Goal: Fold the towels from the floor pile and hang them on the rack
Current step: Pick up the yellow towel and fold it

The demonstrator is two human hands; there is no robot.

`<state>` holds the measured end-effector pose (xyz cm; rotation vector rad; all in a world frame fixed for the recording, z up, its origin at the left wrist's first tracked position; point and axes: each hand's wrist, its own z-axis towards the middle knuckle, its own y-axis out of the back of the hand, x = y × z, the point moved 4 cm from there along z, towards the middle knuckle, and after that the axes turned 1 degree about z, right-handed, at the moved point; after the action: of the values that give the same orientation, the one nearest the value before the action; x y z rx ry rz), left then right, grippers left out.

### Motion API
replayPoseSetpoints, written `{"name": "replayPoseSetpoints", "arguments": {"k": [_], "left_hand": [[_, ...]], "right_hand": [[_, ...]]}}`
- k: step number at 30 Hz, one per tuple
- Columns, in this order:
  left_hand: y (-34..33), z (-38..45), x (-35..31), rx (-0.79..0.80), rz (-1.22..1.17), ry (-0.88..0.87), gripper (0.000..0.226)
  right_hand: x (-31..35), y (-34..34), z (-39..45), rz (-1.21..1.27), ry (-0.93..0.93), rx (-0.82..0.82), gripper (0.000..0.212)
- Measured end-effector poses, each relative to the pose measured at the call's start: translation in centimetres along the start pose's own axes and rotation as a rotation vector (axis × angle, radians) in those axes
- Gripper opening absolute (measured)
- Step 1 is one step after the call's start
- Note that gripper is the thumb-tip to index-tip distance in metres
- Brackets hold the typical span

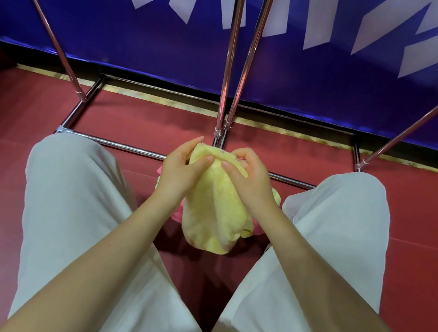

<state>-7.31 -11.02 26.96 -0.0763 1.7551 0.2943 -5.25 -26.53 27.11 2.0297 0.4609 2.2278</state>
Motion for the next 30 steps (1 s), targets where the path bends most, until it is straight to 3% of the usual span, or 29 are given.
{"name": "replayPoseSetpoints", "arguments": {"k": [4, 8, 11, 14, 19, 26, 30], "left_hand": [[0.4, -0.1, -0.7, -0.027, -0.033, -0.061, 0.011], [1.2, 0.1, -1.5, -0.036, 0.034, -0.191, 0.008], [2.6, 0.6, -2.0, -0.131, 0.045, -0.276, 0.009], [3.6, 0.9, -2.5, -0.177, 0.058, -0.313, 0.018], [2.9, 0.7, -2.5, -0.155, 0.099, -0.392, 0.013], [0.3, 1.2, -1.0, -0.173, 0.004, -0.202, 0.016], [-0.2, 1.2, -0.5, -0.175, -0.068, -0.078, 0.022]], "right_hand": [[0.0, 0.0, 0.0, -0.117, 0.022, 0.022, 0.013], [-0.4, 0.7, 0.1, -0.305, 0.034, 0.092, 0.017], [-1.2, 1.5, 0.2, -0.405, 0.013, 0.118, 0.015], [-1.2, 2.0, 0.4, -0.271, 0.0, 0.092, 0.014], [-0.7, 3.4, 0.4, 0.067, -0.052, -0.126, 0.02], [-0.7, 3.4, 0.6, 0.017, -0.098, -0.309, 0.027], [-0.5, 3.9, 0.8, 0.02, -0.08, -0.357, 0.018]]}}
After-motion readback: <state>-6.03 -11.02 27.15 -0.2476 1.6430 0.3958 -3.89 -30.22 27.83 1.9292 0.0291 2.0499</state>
